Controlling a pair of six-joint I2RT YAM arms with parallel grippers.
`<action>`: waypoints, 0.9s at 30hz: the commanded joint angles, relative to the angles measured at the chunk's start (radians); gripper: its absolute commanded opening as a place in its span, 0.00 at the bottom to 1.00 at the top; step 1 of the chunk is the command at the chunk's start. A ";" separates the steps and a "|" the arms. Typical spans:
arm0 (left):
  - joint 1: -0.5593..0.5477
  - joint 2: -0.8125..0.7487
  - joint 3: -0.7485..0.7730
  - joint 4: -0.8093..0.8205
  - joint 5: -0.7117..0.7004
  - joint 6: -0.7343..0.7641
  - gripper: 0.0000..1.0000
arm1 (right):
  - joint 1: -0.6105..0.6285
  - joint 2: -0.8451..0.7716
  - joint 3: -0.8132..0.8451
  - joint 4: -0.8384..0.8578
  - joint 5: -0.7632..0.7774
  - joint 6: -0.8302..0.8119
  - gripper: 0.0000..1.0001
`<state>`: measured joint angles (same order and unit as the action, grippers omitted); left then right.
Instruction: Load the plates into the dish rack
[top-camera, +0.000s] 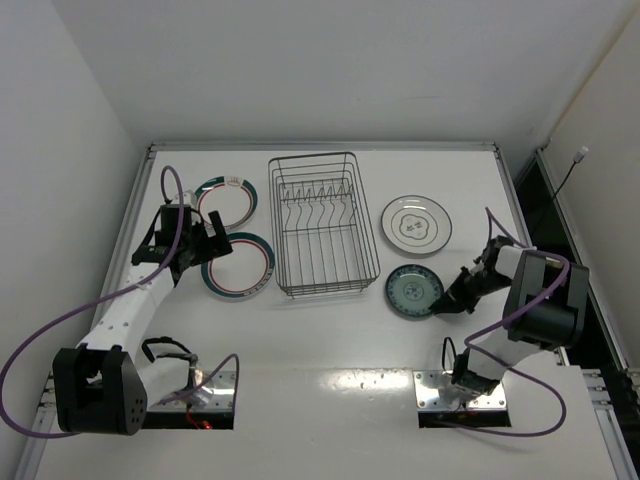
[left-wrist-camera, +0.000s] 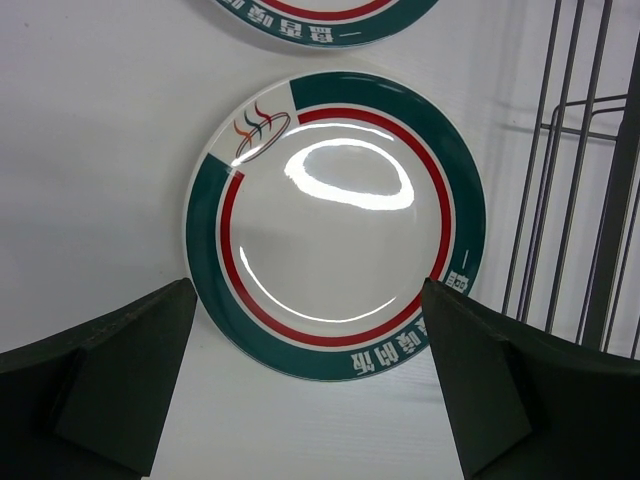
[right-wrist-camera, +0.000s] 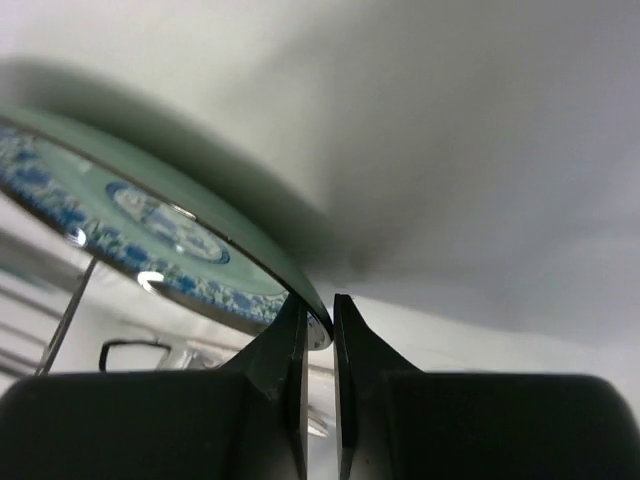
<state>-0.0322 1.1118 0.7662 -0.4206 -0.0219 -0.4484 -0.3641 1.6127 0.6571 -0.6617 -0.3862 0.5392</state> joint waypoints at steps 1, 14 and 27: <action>-0.002 -0.017 0.001 0.011 -0.009 0.017 0.94 | 0.005 -0.002 0.007 0.034 -0.014 -0.034 0.00; -0.032 0.040 0.001 0.020 0.010 0.017 0.94 | 0.066 -0.316 0.236 -0.082 -0.078 0.022 0.00; -0.052 0.051 0.001 0.020 0.000 0.017 0.94 | 0.163 -0.243 0.522 0.060 -0.033 0.172 0.00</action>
<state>-0.0753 1.1652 0.7654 -0.4191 -0.0151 -0.4454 -0.2539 1.3636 1.0981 -0.6903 -0.4274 0.6327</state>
